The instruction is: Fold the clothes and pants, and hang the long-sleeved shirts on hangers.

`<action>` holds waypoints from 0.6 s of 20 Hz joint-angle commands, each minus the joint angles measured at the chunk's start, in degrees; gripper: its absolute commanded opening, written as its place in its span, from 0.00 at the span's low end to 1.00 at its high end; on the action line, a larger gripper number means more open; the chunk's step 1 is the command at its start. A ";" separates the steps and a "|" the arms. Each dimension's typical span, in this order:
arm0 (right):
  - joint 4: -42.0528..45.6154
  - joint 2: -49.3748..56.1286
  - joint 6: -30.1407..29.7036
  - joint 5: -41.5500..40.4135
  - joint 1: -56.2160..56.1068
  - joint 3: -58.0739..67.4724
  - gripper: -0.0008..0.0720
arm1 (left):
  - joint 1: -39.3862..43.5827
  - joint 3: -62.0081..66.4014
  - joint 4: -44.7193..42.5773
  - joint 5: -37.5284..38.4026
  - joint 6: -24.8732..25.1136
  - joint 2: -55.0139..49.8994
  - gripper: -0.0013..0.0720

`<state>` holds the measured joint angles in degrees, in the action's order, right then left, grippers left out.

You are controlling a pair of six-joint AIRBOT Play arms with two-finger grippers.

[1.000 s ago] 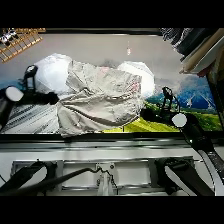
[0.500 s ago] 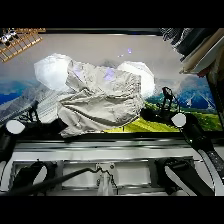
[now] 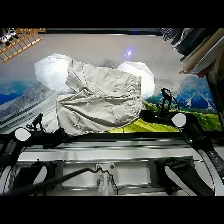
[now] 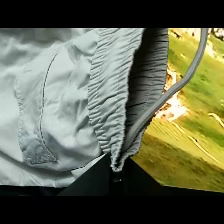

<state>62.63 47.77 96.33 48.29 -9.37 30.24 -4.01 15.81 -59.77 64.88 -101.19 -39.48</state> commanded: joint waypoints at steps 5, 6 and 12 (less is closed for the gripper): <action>0.13 0.02 0.00 0.11 -0.02 0.07 0.06 | 0.02 -0.35 -4.09 -6.73 -6.64 -0.17 0.54; 0.13 0.02 0.00 0.11 -0.02 0.07 0.06 | 0.02 -0.33 -4.04 -7.52 -7.63 -0.17 0.54; 0.04 0.02 0.04 -1.05 -0.02 0.07 0.06 | 0.09 -0.35 -0.76 -8.55 -8.31 -2.73 0.58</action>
<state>62.76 47.77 96.33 47.94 -9.37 30.24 -4.01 15.51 -62.57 57.08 -108.75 -40.69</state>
